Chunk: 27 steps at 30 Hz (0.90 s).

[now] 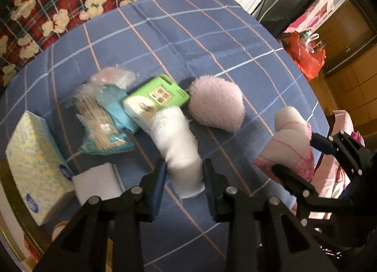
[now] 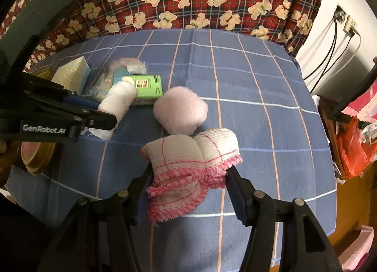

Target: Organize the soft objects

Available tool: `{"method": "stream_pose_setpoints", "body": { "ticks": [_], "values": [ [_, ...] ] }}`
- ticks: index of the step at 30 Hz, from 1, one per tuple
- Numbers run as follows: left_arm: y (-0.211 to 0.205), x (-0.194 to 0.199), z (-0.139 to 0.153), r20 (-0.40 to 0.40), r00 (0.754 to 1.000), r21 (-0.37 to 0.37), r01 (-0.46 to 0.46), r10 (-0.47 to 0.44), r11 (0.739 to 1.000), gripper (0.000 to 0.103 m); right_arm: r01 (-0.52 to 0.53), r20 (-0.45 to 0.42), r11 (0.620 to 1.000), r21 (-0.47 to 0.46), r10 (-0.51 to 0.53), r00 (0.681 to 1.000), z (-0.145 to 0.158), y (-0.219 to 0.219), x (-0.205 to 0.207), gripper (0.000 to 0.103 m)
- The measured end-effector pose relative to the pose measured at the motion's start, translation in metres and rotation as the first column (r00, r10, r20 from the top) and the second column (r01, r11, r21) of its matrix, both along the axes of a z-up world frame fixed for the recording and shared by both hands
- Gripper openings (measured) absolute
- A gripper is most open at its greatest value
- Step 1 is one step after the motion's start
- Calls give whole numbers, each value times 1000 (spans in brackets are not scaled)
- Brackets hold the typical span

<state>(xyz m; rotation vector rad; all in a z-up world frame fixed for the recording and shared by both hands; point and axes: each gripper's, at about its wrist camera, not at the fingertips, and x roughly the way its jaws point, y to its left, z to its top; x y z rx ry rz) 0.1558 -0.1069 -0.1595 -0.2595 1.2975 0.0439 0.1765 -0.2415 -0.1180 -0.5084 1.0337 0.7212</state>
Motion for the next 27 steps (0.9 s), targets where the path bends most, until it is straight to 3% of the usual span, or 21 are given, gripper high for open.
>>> {"method": "stream_pose_setpoints", "body": {
  "ticks": [27],
  "values": [
    [34,-33,42,84,996,79,-38,31,996,30,-72,54,995,62,68,996,18,38,-11,60]
  ]
}}
